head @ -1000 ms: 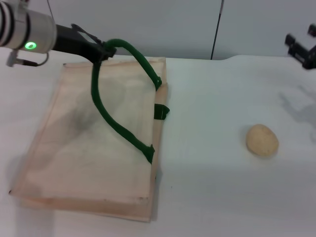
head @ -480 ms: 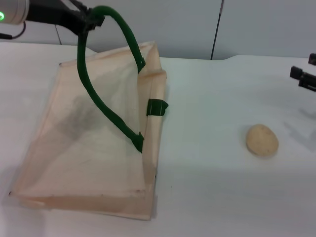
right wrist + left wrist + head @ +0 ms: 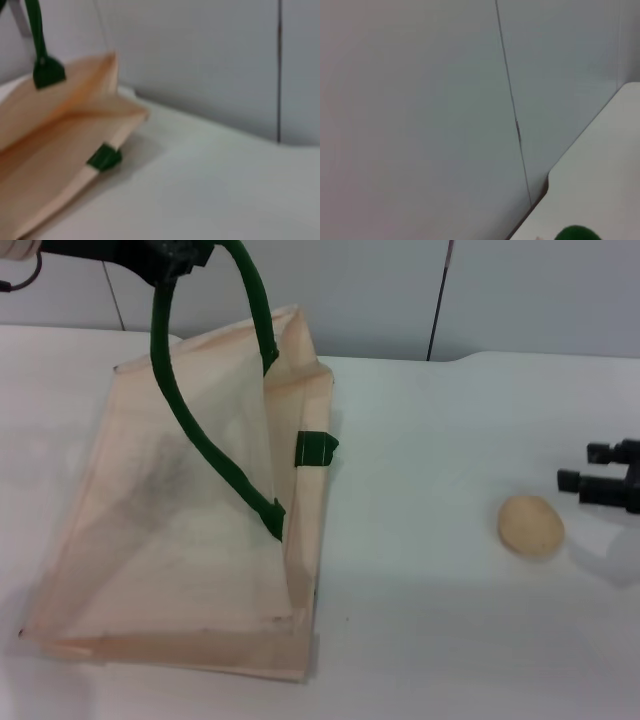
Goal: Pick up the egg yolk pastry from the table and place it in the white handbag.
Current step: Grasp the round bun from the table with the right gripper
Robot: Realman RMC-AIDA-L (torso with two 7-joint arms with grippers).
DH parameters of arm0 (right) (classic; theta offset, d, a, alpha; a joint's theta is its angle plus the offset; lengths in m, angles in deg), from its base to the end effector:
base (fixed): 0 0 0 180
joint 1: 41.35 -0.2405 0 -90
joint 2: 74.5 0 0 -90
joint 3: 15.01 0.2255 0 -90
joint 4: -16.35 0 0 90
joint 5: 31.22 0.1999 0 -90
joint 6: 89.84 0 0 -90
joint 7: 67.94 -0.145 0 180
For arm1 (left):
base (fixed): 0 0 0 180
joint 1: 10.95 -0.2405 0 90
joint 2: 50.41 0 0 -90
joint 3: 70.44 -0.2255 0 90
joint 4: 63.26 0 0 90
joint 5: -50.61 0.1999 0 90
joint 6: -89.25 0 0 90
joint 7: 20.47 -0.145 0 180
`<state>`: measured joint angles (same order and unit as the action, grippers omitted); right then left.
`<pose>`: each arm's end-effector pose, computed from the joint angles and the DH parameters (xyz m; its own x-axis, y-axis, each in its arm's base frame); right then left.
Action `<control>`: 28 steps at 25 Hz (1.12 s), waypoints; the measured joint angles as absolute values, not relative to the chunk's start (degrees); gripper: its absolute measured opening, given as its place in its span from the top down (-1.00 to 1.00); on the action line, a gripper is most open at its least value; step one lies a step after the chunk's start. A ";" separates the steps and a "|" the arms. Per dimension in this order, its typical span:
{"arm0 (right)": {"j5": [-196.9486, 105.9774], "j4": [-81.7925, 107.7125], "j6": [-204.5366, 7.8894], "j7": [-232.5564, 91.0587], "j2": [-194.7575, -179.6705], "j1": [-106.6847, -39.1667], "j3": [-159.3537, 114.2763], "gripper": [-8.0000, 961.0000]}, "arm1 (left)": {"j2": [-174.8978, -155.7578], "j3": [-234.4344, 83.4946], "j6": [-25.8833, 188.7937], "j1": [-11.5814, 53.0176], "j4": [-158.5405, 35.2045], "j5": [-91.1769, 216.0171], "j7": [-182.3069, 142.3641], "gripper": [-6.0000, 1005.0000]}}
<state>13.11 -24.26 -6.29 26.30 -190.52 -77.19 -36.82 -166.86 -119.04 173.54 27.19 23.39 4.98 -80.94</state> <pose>0.2717 0.3402 0.0587 0.8005 -0.4639 -0.3794 -0.5866 -0.7361 -0.3377 -0.1211 0.3803 0.1435 0.9483 0.2410 0.2066 0.3174 -0.7155 -0.6224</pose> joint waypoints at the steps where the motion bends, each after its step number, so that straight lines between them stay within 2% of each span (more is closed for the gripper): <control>1: 12.13 -24.07 -6.30 25.93 -190.52 -77.49 -36.81 -0.47 | -166.86 -119.04 173.69 27.19 23.81 4.95 -80.90 0.74; 5: 10.78 -23.51 -5.30 24.63 -190.47 -78.28 -37.03 -0.48 | -166.86 -119.04 174.08 27.12 25.08 4.85 -80.36 0.74; 11: 9.75 -22.10 -3.72 23.63 -190.44 -79.45 -37.54 -0.69 | -166.86 -119.04 174.76 27.06 25.87 4.82 -80.26 0.74; 28: 4.87 -15.10 -13.51 23.26 -189.98 -81.65 -38.91 -0.82 | -166.91 -119.04 176.08 26.91 27.48 4.82 -79.40 0.74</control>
<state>4.87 -15.10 -13.51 23.26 -189.98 -81.65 -38.91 -166.91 -119.04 176.08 26.91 27.48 4.82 -79.40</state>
